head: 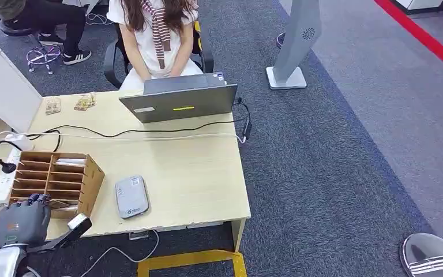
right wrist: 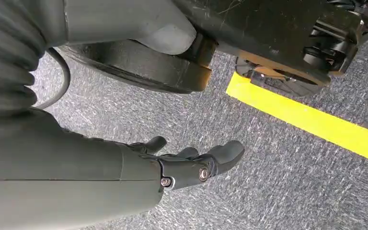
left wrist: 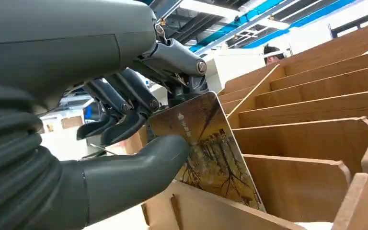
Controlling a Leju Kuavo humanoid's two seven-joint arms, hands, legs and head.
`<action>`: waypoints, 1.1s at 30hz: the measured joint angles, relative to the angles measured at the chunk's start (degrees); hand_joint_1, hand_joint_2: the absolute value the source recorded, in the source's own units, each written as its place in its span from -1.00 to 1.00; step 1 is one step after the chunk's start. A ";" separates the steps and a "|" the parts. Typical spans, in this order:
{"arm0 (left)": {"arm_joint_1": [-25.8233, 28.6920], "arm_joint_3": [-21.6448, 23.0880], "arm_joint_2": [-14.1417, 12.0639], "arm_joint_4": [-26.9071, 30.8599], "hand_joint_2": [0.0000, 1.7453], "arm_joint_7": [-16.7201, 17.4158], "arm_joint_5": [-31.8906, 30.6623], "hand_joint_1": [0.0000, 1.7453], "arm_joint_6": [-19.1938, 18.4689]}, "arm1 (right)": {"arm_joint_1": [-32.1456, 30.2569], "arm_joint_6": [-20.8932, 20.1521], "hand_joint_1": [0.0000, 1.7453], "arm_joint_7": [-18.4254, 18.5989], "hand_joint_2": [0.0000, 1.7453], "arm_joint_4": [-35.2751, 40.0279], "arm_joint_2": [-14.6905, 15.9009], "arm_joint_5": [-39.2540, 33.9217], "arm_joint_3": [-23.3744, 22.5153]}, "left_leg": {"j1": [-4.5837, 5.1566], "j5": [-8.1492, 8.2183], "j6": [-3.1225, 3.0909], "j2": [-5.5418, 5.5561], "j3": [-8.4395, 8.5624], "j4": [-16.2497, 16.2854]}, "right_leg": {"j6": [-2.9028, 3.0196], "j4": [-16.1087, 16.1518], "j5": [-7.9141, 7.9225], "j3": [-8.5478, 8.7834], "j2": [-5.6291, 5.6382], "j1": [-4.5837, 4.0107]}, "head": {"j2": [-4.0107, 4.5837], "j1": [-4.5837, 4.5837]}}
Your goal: Pass the card to the sensor for recognition and then transmit it.
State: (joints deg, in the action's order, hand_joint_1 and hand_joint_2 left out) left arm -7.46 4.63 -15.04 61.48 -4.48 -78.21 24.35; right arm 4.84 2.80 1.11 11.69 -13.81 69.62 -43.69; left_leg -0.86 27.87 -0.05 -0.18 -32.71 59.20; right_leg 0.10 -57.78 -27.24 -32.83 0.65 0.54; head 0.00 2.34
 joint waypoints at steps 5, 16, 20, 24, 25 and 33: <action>0.01 0.02 -0.02 0.33 1.00 -0.52 0.61 1.00 0.39 | -0.01 0.00 -1.00 -0.09 1.00 0.00 0.00 -0.11 0.00 | 0.00 0.00 0.00 0.00 0.00 0.00 | 0.00 0.00 0.00 0.00 0.00 0.00 | 0.00 0.00; 0.69 1.55 -1.24 18.94 1.00 -0.63 3.67 1.00 -2.78 | -0.02 0.13 -1.00 -0.07 1.00 0.00 0.00 -0.90 -0.07 | 0.01 0.00 -0.01 0.01 -0.03 0.01 | 0.00 0.00 0.00 0.00 0.00 0.00 | 0.00 0.02; 1.15 1.97 -1.46 20.96 1.00 -0.61 3.74 1.00 -2.78 | -0.02 0.13 -1.00 -0.07 1.00 0.00 0.00 -0.98 -0.22 | 0.00 0.00 0.00 0.02 -0.02 0.01 | 0.00 0.00 0.00 0.00 -0.01 0.00 | 0.00 0.00; 1.36 2.01 -1.46 21.99 1.00 -0.55 3.80 1.00 -2.75 | -0.02 0.13 -1.00 -0.07 1.00 0.00 -0.02 -1.03 -0.24 | -0.01 0.00 0.00 0.02 -0.02 0.01 | 0.00 -0.01 0.00 0.00 -0.01 -0.01 | 0.00 0.00; 1.37 2.01 -1.47 22.16 1.00 -0.55 3.83 1.00 -2.75 | -0.02 0.13 -1.00 -0.07 1.00 0.00 0.00 -1.05 -0.26 | -0.01 0.00 0.00 0.02 -0.02 0.01 | 0.00 -0.01 0.00 0.00 -0.01 -0.01 | 0.00 0.02; 1.40 2.14 -1.62 23.95 1.00 -1.22 4.09 1.00 -1.79 | -0.02 0.20 -1.00 0.02 1.00 0.00 0.00 -1.25 -0.33 | -0.01 0.00 0.00 0.02 -0.03 0.01 | 0.00 0.00 0.00 0.00 -0.01 -0.01 | 0.00 0.02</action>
State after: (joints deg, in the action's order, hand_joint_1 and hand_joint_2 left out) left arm -6.05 6.77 -16.66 85.43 -5.71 -74.12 22.56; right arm 4.82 2.99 1.14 11.69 -13.81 68.37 -44.02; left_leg -0.87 27.87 -0.05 -0.16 -32.74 59.21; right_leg 0.10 -57.78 -27.24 -32.83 0.64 0.53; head 0.00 2.36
